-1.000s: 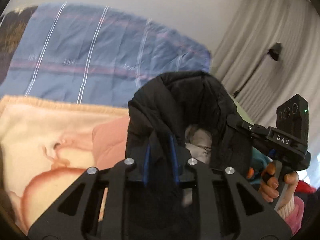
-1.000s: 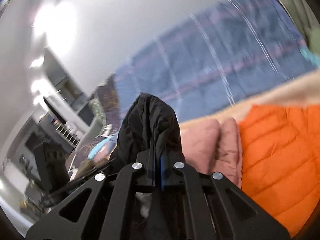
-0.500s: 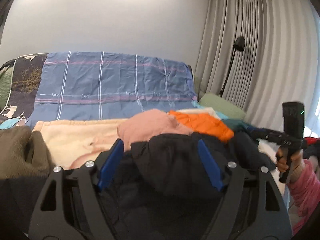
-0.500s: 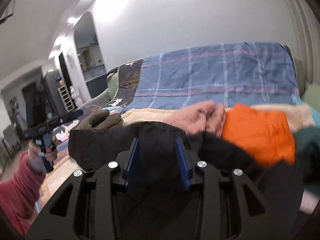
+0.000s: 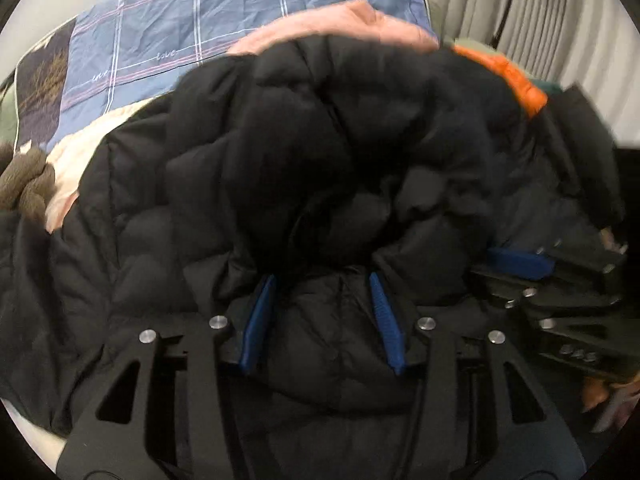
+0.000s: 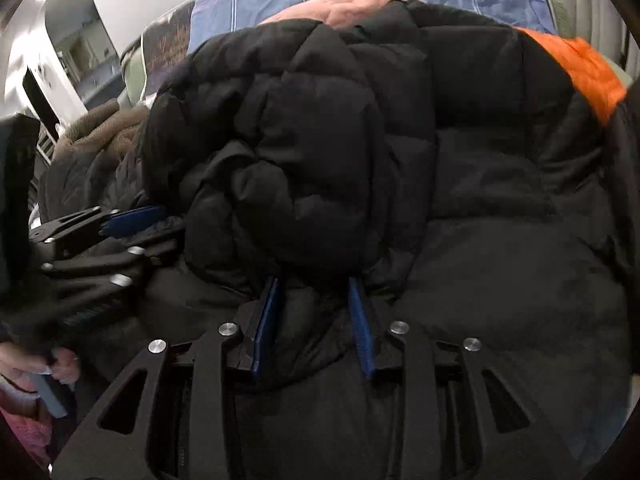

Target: Fold large clothes

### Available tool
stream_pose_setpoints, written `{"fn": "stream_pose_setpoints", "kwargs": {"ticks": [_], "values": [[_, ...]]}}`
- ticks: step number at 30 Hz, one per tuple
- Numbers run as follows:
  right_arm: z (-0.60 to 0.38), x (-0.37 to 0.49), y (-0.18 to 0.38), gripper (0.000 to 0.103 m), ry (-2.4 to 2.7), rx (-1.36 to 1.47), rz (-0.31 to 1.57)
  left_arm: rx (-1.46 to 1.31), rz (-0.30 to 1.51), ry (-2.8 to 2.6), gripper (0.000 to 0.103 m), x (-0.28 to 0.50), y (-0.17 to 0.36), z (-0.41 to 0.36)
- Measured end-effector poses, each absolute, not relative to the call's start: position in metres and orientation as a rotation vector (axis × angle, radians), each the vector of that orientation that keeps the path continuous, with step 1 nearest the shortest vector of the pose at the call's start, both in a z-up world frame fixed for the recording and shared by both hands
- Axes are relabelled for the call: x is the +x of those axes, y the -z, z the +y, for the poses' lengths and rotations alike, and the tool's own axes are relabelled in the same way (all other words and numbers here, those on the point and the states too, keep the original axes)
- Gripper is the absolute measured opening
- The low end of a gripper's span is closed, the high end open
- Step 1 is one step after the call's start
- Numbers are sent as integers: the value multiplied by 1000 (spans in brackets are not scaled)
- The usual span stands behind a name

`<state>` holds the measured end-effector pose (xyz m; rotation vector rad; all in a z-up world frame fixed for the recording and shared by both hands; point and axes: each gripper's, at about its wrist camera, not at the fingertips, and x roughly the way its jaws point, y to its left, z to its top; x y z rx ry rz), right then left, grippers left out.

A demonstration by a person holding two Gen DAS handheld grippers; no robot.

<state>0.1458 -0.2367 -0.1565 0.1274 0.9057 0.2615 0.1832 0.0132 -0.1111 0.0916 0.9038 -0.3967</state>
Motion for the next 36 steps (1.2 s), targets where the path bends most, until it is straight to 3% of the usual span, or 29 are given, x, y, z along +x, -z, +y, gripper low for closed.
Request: {"fn": "stream_pose_setpoints", "kwargs": {"ticks": [4, 5, 11, 16, 19, 23, 31, 33, 35, 36], "values": [[-241, 122, 122, 36, -256, 95, 830, 26, 747, 398, 82, 139, 62, 59], [-241, 116, 111, 36, -255, 91, 797, 10, 710, 380, 83, 127, 53, 74], [-217, 105, 85, 40, -288, 55, 686, -194, 731, 104, 84, 91, 68, 199], [-190, 123, 113, 40, -277, 72, 666, -498, 785, -136, 80, 55, 108, 329], [-186, 147, 163, 42, -244, 54, 802, -638, 770, -213, 79, 41, 125, 384], [-204, 156, 171, 43, -308, 213, 825, -883, 727, -209, 79, 41, 147, 438], [-174, 151, 168, 51, -242, 48, 812, -1135, 614, -230, 81, 71, 169, 484], [-169, 152, 169, 52, -231, 27, 811, -1162, 578, -234, 72, 75, 172, 486], [-168, 154, 170, 53, -225, 16, 810, -1147, 535, -198, 28, 76, 169, 485], [-168, 154, 169, 53, -224, 13, 810, -1133, 527, -192, 22, 80, 163, 484]]}}
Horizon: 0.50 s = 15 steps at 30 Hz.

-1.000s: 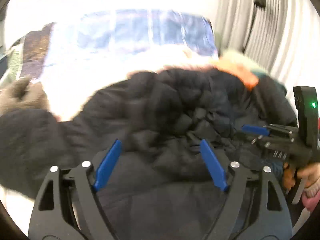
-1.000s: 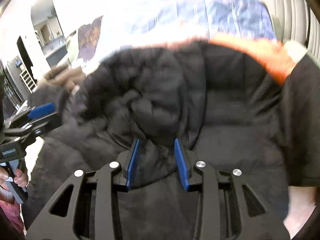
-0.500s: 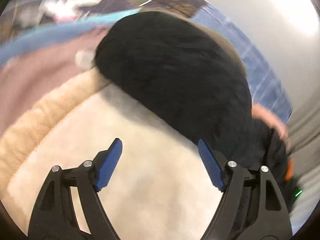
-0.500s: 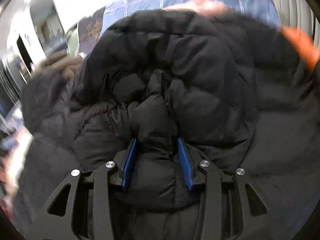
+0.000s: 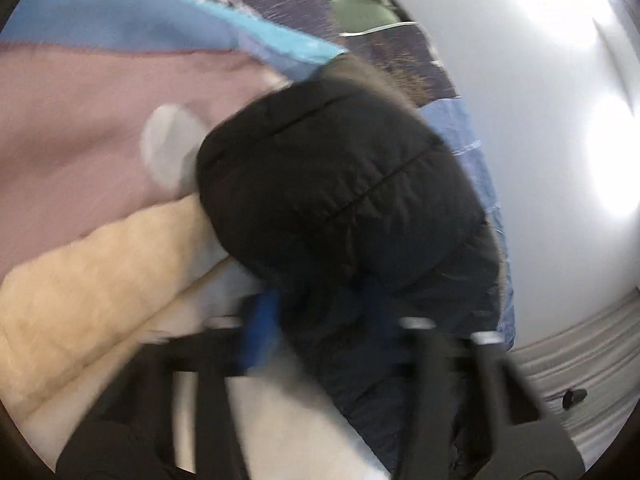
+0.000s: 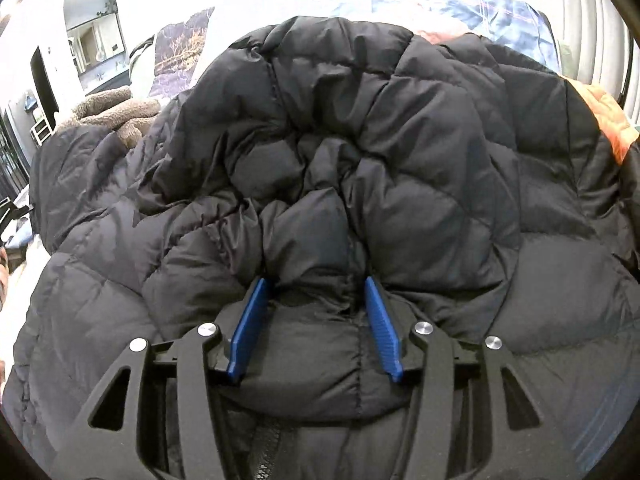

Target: Fold large clothes

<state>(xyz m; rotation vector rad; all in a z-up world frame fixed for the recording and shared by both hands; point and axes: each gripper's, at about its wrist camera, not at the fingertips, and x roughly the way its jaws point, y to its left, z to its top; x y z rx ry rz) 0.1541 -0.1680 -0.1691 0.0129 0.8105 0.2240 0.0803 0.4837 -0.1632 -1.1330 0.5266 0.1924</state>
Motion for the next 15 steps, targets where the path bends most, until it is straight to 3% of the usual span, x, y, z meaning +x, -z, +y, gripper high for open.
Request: {"fn": "stream_pose_setpoints", "kwargs": {"ticks": [2, 9, 15], "values": [[-165, 156, 170, 54, -224, 12, 812, -1054, 483, -188, 13, 75, 137, 472], [-166, 153, 171, 55, -229, 15, 813, -723, 297, -19, 9, 56, 3, 394], [-172, 151, 170, 55, -241, 42, 805, -359, 227, 335, 9, 62, -88, 223]]}}
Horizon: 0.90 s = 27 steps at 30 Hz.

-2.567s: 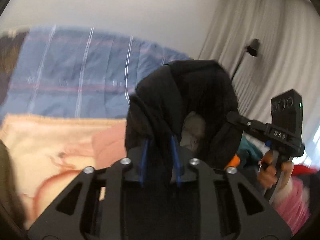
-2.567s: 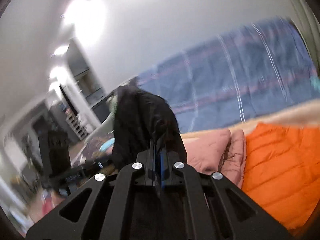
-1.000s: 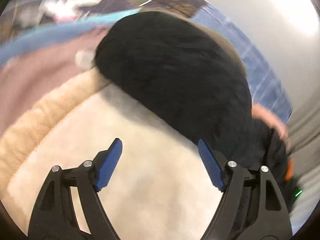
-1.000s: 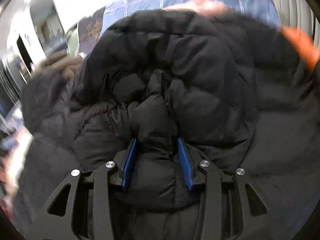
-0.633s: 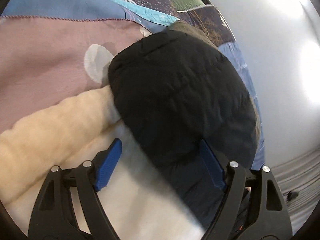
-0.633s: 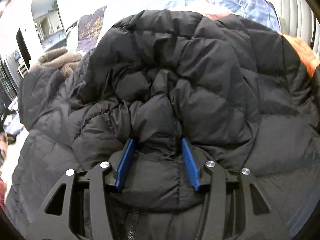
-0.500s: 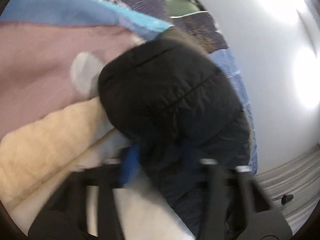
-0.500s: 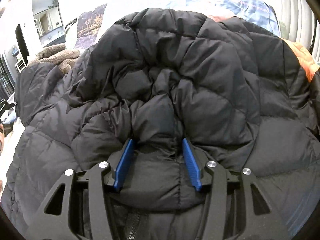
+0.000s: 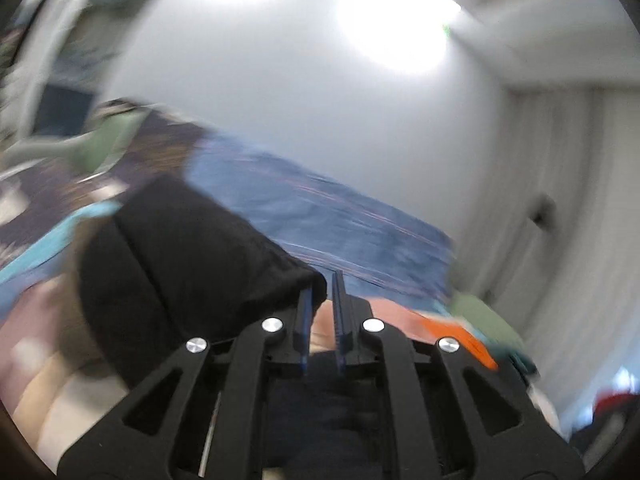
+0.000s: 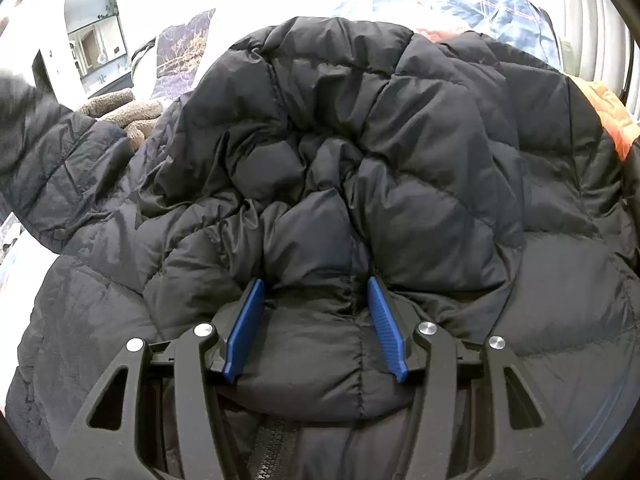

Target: Fold large clothes

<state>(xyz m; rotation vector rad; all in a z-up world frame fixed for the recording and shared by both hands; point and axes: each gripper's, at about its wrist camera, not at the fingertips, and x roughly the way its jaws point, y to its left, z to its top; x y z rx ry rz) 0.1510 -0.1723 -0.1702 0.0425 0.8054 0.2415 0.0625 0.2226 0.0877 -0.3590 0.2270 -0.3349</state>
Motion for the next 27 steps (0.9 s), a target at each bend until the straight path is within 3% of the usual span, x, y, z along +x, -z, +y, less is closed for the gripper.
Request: {"fn": "stream_pose_setpoints", "kwargs": {"ticks": [4, 6, 7, 8, 9, 10, 14, 18, 27], "values": [[-191, 143, 161, 55, -236, 115, 793, -164, 359, 501, 11, 90, -74, 102], [-214, 129, 148, 58, -211, 195, 767, -95, 451, 559, 17, 98, -51, 58], [-225, 122, 143, 61, -208, 228, 755, -68, 509, 591, 28, 100, -36, 37], [-240, 114, 136, 62, -203, 267, 741, -43, 565, 611, 44, 103, -22, 21], [-255, 106, 129, 63, -192, 292, 730, -12, 621, 622, 51, 104, -4, 6], [-267, 101, 125, 63, -178, 308, 721, 1, 644, 622, 58, 111, 9, 4], [-312, 86, 113, 63, -139, 399, 722, -12, 739, 657, 66, 114, 45, 6], [-312, 82, 103, 63, -159, 398, 719, 5, 709, 651, 73, 98, 47, 26], [-174, 68, 76, 68, -309, -171, 613, -9, 713, 372, 79, 72, 56, 111]]}}
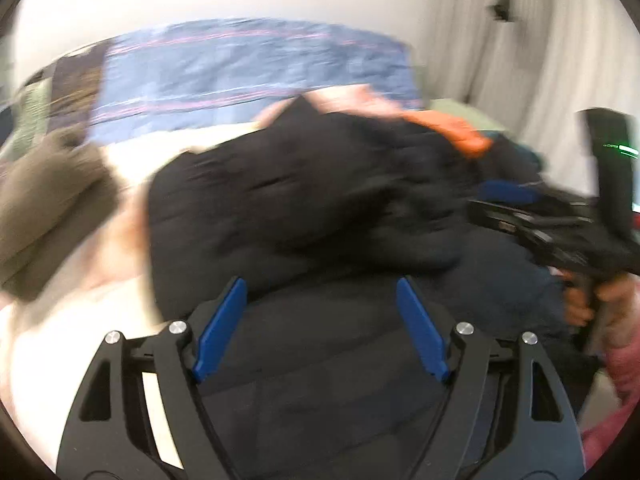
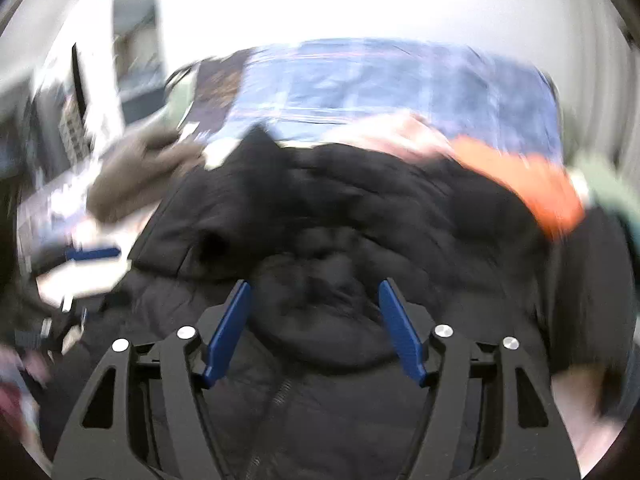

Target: Fold large clothes

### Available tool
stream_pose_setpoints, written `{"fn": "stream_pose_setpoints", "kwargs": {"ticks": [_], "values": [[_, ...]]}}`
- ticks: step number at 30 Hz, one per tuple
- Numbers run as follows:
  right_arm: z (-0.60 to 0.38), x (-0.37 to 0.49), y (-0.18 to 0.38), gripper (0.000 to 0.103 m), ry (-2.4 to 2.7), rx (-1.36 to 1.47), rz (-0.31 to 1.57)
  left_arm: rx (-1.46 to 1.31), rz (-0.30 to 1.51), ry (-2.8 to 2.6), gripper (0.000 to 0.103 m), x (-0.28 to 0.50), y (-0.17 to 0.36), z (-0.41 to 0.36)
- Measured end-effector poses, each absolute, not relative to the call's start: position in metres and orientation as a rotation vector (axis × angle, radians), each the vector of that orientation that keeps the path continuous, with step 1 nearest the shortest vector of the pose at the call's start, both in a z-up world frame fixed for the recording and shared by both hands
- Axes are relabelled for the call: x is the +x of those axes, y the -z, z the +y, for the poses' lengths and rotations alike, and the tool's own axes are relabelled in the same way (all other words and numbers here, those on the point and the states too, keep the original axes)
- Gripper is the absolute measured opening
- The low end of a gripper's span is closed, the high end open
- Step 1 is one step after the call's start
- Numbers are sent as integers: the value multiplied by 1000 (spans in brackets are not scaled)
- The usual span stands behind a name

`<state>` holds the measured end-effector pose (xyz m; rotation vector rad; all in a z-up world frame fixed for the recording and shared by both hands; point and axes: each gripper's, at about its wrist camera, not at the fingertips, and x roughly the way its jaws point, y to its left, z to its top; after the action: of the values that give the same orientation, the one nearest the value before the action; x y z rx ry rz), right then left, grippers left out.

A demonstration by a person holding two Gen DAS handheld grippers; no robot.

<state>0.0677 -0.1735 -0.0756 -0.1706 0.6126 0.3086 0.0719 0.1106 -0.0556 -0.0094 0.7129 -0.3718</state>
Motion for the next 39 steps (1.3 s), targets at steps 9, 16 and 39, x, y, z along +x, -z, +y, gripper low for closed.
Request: {"fn": "stream_pose_setpoints", "kwargs": {"ticks": [9, 16, 39], "values": [[-61, 104, 111, 70, -157, -630, 561, -164, 799, 201, 24, 126, 81, 156], [-175, 118, 66, 74, -43, 39, 510, -137, 827, 206, 25, 142, 117, 147], [-318, 124, 106, 77, 72, 337, 742, -123, 796, 272, 35, 133, 122, 137]]}}
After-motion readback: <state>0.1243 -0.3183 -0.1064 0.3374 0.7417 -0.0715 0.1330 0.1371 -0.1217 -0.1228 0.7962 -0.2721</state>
